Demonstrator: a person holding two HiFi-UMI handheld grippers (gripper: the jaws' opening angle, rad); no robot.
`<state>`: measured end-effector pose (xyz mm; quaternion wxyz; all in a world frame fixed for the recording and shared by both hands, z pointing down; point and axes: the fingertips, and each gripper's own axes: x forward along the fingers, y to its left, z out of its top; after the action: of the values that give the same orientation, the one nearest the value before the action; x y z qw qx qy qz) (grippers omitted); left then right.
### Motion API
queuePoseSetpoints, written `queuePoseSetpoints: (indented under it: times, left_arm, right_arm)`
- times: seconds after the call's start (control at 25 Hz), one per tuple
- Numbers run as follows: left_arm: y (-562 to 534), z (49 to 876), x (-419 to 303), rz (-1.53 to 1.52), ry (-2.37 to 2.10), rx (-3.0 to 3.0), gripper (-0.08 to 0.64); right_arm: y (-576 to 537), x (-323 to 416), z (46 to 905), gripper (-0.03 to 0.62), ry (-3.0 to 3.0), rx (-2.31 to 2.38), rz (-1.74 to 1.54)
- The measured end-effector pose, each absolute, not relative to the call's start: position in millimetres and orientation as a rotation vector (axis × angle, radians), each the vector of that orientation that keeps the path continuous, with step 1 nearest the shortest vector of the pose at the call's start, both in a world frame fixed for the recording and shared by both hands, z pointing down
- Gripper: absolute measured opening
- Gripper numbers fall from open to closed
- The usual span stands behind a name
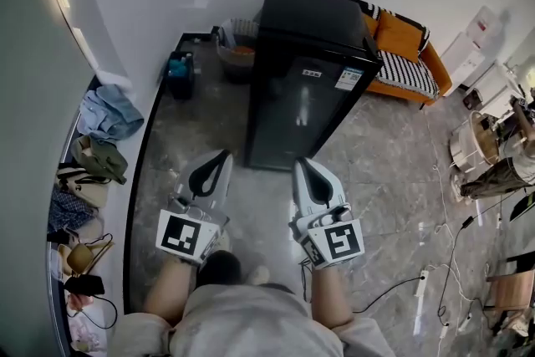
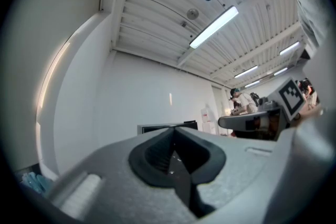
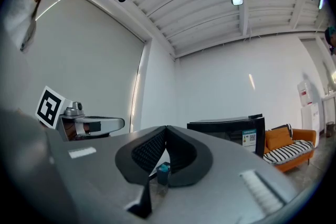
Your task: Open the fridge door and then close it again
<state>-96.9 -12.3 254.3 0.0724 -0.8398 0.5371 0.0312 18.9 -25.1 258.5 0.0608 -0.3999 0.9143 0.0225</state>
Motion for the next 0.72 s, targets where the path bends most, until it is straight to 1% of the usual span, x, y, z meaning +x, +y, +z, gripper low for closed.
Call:
queuePoseSetpoints:
  times: [0.72]
  left_arm:
    - [-124.2, 262.1, -168.9, 0.082, 1.461, -2.636, 0.002]
  right_arm:
    - [-124.9, -42.4, 265.4, -0.003, 2.678, -1.416, 0.057]
